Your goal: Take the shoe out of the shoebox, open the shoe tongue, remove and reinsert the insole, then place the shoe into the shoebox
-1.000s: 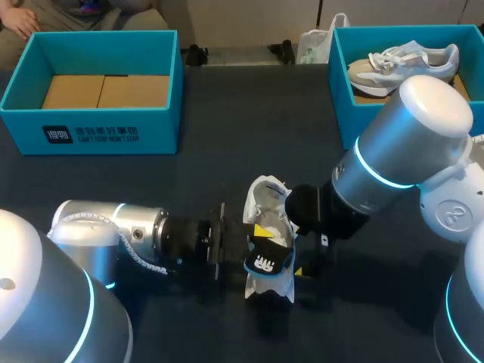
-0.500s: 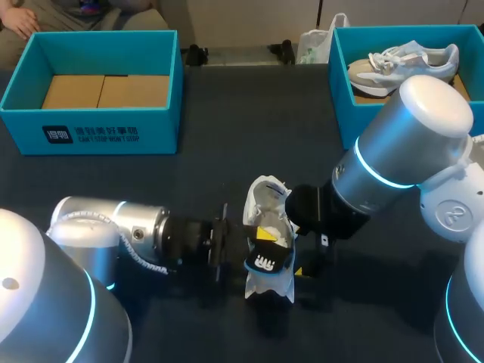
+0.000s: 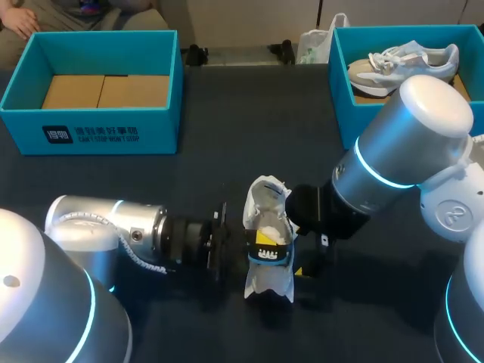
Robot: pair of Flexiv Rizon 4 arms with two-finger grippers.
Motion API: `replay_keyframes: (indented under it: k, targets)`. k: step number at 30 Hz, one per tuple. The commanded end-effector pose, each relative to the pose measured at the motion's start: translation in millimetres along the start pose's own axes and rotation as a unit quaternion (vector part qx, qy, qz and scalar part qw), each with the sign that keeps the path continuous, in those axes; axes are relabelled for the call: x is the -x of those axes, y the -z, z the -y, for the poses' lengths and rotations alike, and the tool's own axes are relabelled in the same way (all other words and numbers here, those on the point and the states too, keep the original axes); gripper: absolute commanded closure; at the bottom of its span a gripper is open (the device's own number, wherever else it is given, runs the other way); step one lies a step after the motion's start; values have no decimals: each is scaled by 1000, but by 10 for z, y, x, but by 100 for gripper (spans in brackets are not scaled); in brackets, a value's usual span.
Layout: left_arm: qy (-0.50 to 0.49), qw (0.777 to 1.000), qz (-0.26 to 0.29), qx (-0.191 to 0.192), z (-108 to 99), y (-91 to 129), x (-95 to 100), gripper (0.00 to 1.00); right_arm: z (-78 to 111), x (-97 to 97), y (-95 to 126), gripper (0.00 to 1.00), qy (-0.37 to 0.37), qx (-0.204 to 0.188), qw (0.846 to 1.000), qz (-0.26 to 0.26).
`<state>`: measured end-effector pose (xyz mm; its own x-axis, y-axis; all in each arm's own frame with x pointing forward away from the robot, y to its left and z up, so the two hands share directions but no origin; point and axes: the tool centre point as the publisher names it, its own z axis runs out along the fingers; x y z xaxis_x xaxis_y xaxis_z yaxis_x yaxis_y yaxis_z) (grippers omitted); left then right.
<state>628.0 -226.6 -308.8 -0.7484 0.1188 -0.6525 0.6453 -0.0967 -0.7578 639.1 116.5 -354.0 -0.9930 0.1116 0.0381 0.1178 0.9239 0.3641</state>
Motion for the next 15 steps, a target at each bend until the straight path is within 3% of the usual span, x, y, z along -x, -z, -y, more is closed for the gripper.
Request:
replay_keyframes:
  k: [1,15]
  targets:
    - [-1,1000,8,5,-93,-43,-16,100,5,-6,-5,0,0,1,1000,0]
    - [-10,999,26,41,-332,-50,38,100,5,-6,-5,0,0,1,1000,0]
